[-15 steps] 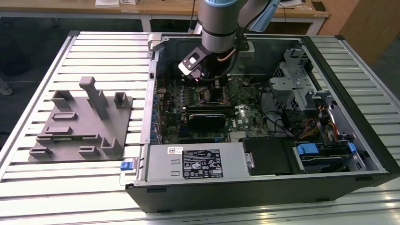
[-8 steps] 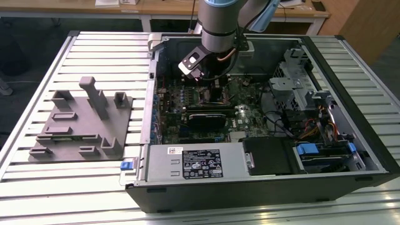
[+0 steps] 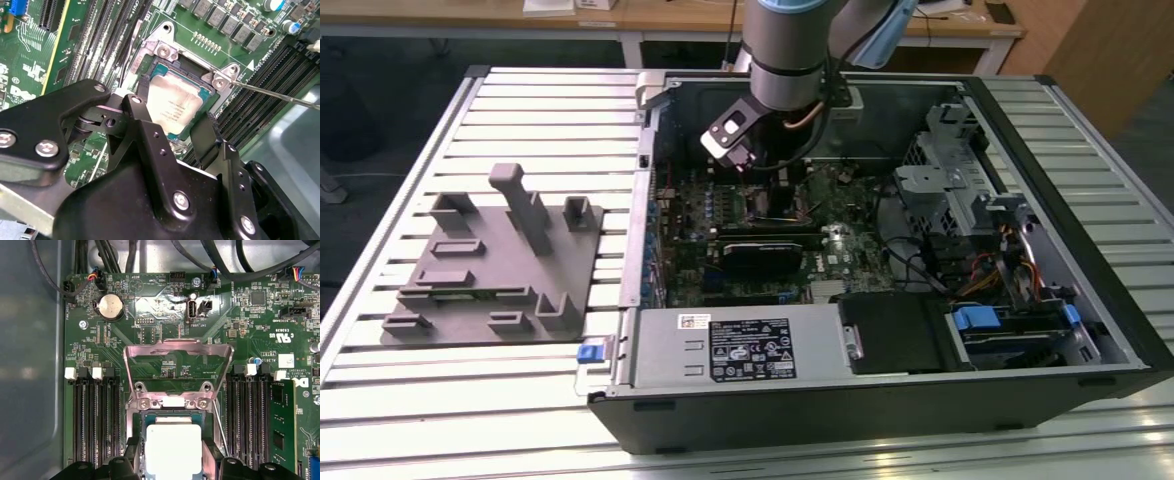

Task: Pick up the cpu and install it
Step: 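Place the cpu into insertion slot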

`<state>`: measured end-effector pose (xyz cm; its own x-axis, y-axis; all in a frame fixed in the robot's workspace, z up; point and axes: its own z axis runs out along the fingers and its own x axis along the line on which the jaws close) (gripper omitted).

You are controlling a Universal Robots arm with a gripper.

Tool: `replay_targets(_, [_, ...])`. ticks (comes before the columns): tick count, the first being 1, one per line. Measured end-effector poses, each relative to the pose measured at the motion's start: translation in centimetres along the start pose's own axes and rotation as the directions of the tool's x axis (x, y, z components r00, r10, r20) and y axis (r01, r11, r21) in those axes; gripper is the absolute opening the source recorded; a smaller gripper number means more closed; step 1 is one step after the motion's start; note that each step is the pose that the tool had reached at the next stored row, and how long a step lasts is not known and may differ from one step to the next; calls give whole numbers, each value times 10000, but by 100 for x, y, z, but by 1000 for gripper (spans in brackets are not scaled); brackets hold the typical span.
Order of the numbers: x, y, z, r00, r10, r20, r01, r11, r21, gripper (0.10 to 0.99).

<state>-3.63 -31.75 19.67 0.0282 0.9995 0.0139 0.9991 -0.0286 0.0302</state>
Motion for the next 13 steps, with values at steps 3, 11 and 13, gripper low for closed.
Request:
replay_targets(3, [1,1,-43,10000,0,-1,0,10000,-1,604])
replay_targets(11, [-7,5,-98,10000,-1,-1,1,10000,9,353])
replay_targets(13, [-21,5,-98,10000,0,-1,0,10000,9,294])
